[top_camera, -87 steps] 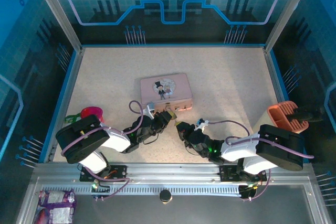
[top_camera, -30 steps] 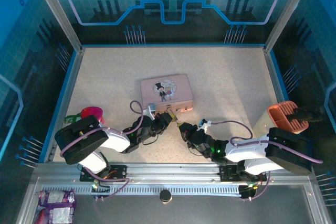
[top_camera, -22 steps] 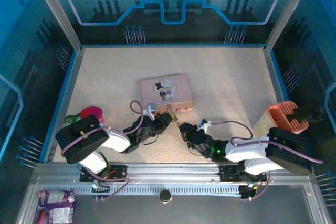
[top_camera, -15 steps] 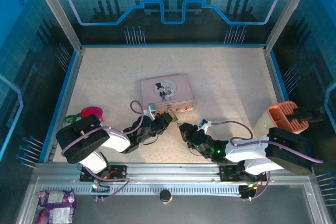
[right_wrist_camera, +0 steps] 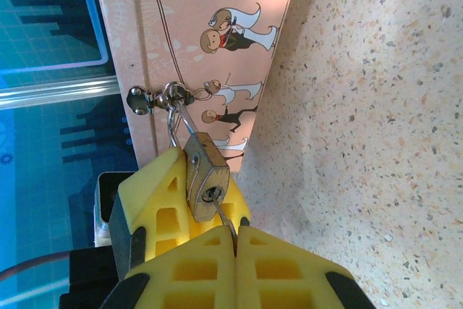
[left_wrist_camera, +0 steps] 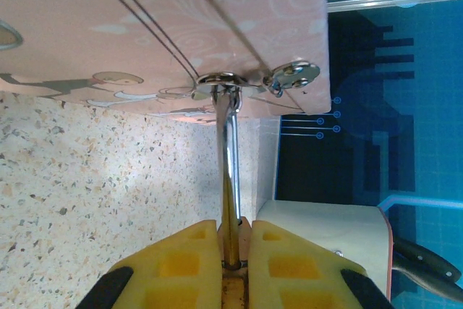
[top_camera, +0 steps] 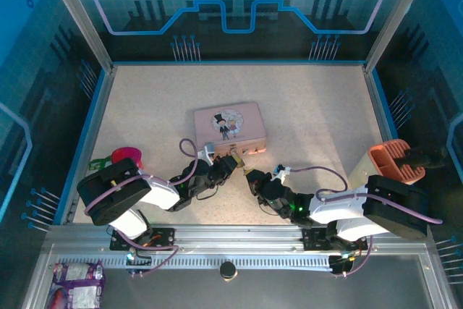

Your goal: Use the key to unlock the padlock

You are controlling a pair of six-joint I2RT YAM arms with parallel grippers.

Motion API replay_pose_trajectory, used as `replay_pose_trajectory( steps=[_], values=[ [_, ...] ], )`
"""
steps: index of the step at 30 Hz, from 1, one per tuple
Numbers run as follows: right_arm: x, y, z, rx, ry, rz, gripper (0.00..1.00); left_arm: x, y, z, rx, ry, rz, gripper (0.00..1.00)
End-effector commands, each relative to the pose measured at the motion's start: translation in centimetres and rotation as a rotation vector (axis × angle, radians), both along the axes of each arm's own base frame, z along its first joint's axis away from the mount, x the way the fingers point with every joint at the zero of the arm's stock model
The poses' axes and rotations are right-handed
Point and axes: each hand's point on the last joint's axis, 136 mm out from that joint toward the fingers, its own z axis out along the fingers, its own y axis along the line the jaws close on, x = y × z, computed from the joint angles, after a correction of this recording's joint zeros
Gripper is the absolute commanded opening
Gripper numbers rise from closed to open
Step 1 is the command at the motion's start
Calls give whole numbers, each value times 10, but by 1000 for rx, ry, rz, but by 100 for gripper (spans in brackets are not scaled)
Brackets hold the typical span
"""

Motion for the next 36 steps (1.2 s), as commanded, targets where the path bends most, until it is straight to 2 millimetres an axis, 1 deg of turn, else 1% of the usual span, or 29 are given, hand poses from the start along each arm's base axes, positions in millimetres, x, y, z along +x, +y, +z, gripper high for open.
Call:
replay_pose_trajectory(
  steps=[1, 6, 9, 12, 15, 17, 20, 26, 29, 31, 33, 36],
  values=[
    [6, 6, 15, 40, -39, -13, 0, -4, -17, 49, -137, -130, -69, 0],
    [10, 4, 16, 58, -48, -29, 0, -6, -20, 50, -145, -128, -82, 0],
    [14, 5, 17, 66, -50, -26, 0, -12, -23, 53, -144, -133, -100, 0],
    [21, 3, 22, 82, -61, -29, 0, -18, -25, 49, -130, -126, -117, 0],
    [25, -2, 24, 79, -64, -39, 0, -23, -22, 45, -126, -120, -119, 0],
    [25, -7, 21, 65, -55, -49, 0, -24, -20, 42, -124, -117, -116, 0],
    [26, -12, 21, 61, -54, -56, 0, -26, -22, 43, -129, -120, -127, 0],
    [27, -4, 24, 86, -59, -34, 0, -27, -27, 50, -142, -138, -142, 0],
    [23, 5, 24, 83, -56, -6, 0, -26, -29, 54, -153, -147, -141, 0],
    [15, 10, 20, 79, -49, 1, 0, -24, -27, 56, -152, -154, -124, 0],
    [9, 5, 14, 58, -47, -10, 0, -20, -22, 55, -140, -157, -104, 0],
    [3, -11, 2, 14, -28, -36, 0, -11, -13, 51, -116, -153, -66, 0]
  ],
)
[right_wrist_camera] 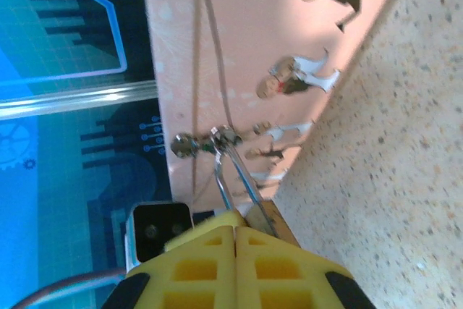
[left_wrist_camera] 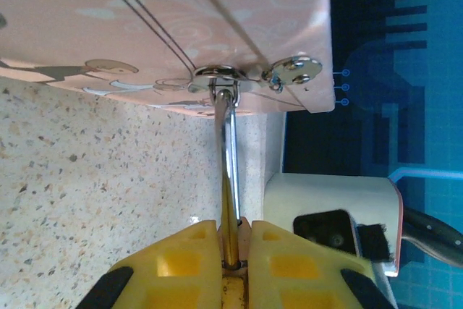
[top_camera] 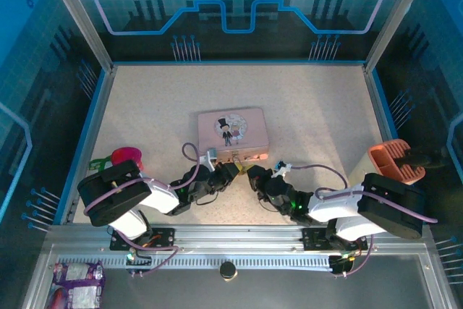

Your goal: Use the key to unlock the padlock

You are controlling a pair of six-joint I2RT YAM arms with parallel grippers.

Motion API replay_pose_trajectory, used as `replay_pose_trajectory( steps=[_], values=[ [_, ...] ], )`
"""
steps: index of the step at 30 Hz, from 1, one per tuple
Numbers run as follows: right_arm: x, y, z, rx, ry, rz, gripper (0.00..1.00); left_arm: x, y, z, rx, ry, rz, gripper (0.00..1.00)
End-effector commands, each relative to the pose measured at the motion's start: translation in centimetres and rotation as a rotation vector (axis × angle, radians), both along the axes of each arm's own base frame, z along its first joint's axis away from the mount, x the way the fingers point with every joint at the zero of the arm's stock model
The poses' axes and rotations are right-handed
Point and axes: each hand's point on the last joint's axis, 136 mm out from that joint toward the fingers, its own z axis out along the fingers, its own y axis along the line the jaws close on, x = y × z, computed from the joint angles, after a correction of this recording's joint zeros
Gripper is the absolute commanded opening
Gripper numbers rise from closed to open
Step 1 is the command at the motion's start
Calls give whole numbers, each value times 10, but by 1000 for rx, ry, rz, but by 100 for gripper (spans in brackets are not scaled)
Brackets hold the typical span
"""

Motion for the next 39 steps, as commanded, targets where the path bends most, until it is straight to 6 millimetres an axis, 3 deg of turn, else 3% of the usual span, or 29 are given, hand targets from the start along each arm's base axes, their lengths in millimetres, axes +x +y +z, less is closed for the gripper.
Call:
replay_pose_trajectory(
  steps=[1, 8, 14, 17, 22, 25, 28, 31, 33, 39],
  values=[
    [-9, -14, -5, -30, 0, -29, 0, 12, -2, 56, -127, -157, 7, 0],
    [-9, -29, 15, -103, -85, -59, 0, 30, 7, 38, -43, -118, 39, 0],
    [-6, -28, 33, -137, -235, -30, 0, 34, 15, 9, 80, -42, 29, 0],
    [-4, -22, 54, -147, -357, -13, 0, 30, 6, -8, 198, 15, -46, 0],
    [-6, -8, 94, -192, -572, 34, 0, 21, 10, -31, 297, 52, -98, 0],
    [-8, -3, 114, -203, -679, 41, 0, 12, 11, -43, 374, 78, -158, 11],
    [-9, -2, 124, -206, -737, 35, 0, 3, 22, -45, 393, 65, -159, 31],
    [-9, 1, 131, -232, -770, 35, 0, -2, 34, -34, 405, -2, -152, 47],
    [-10, 4, 138, -241, -796, 35, 0, -5, 38, -13, 404, -91, -158, 54],
    [-10, 6, 152, -257, -844, 27, 0, -29, 49, 82, 275, -536, -153, 62]
  ],
)
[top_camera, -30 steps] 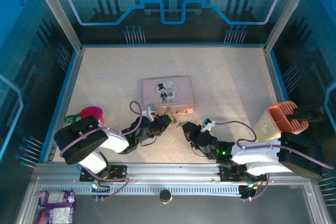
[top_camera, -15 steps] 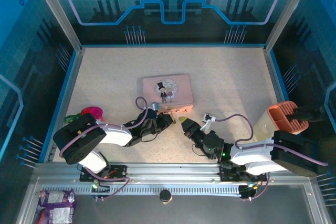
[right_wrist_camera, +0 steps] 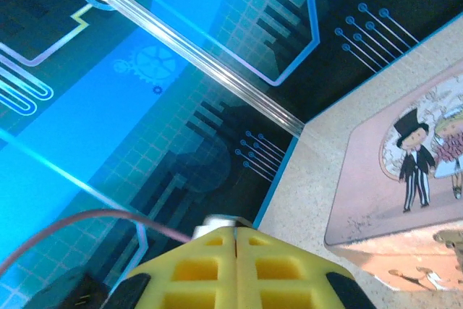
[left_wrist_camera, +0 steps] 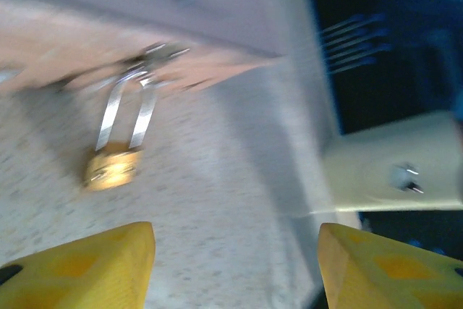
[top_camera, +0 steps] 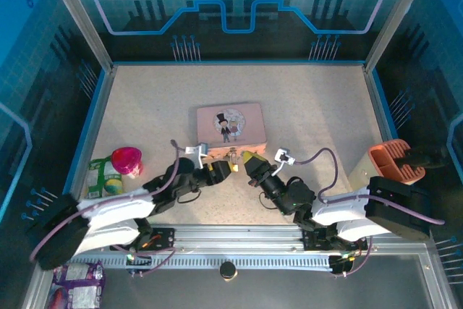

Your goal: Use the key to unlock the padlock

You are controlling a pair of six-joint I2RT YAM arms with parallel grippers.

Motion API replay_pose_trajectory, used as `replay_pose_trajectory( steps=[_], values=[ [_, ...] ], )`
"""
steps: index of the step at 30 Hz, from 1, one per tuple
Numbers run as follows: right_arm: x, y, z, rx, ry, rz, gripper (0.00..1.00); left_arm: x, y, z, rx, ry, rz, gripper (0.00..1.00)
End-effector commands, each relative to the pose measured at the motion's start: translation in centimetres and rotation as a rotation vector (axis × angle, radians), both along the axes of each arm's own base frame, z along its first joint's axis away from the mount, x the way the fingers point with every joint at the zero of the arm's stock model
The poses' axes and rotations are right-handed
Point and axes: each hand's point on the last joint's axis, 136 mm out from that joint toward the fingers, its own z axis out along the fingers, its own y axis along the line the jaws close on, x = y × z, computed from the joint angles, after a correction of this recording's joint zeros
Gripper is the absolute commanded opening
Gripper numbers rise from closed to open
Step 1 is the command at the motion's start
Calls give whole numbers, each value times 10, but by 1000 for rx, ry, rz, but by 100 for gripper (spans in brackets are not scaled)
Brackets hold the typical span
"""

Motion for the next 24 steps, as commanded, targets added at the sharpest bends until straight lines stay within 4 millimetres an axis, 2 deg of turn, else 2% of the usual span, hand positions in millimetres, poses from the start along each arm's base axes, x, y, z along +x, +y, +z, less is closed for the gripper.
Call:
replay_pose_trajectory(
  steps=[1, 4, 8, 14, 24],
  values=[
    [-4, 3, 28, 20, -87, -6, 0, -15, 5, 48, -45, -279, -68, 61],
    [-5, 6, 36, 30, -103, 4, 0, -33, 2, 86, -111, -408, -145, 59],
    [-8, 11, 48, 51, -125, 29, 0, -44, -6, 112, -182, -482, -216, 56],
    [-14, 17, 56, 66, -139, 55, 0, -41, -13, 122, -233, -492, -226, 48],
    [-19, 19, 49, 53, -126, 69, 0, -38, -18, 135, -259, -509, -233, 34]
  ],
)
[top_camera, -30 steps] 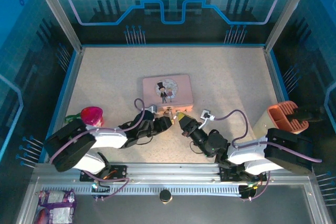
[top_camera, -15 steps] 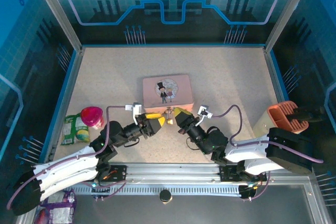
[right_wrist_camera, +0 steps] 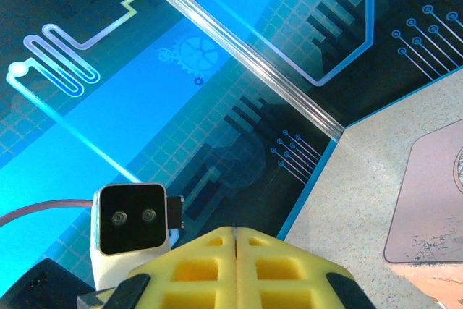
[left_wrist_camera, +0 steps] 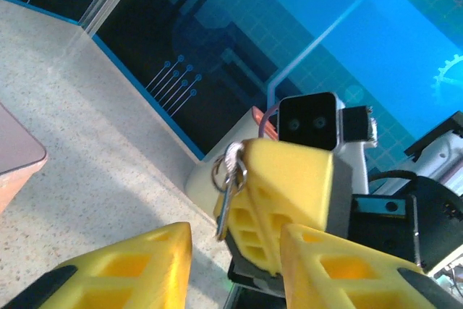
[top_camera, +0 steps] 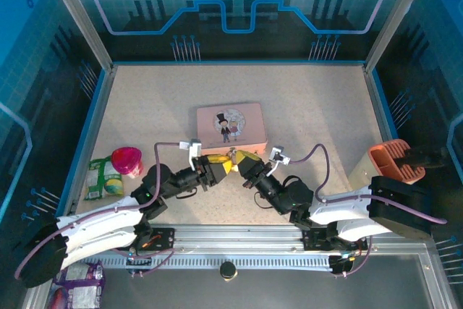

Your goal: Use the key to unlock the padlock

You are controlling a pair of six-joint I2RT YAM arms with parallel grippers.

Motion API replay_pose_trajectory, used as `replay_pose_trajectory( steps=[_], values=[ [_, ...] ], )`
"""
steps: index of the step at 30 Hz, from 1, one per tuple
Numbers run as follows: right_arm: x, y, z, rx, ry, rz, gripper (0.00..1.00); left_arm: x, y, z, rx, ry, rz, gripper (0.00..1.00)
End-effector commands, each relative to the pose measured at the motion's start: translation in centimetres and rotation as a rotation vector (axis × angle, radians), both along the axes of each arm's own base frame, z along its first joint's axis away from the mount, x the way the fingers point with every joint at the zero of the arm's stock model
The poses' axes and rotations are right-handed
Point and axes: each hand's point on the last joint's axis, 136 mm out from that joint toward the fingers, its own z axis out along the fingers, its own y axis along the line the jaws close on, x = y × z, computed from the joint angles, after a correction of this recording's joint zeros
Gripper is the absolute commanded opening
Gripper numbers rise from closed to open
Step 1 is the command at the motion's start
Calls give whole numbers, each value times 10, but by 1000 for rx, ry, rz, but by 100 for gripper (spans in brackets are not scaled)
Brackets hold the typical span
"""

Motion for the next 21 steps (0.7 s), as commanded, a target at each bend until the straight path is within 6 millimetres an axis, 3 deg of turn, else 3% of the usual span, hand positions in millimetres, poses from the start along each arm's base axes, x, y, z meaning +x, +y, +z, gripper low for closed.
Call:
replay_pose_trajectory(
  steps=[1, 15, 17, 18, 20, 21],
  values=[
    [-5, -3, 16, 45, -33, -4, 0, -4, -2, 28, -58, -66, -22, 32],
    [-6, -4, 11, 41, -19, 2, 0, 0, -3, 31, -48, -62, -17, 0],
    [-7, -6, 5, 31, -14, 4, 0, 3, -2, 29, -17, -55, -8, 0],
    [-6, -11, 1, 24, -13, 1, 5, 6, -1, 26, 23, -43, 0, 0],
    [-1, -23, -11, 12, 6, -4, 26, 11, 4, 18, 156, -25, 25, 0],
    [2, -30, -20, -2, 23, 10, 30, 13, 8, 14, 247, -16, 42, 0]
  ],
)
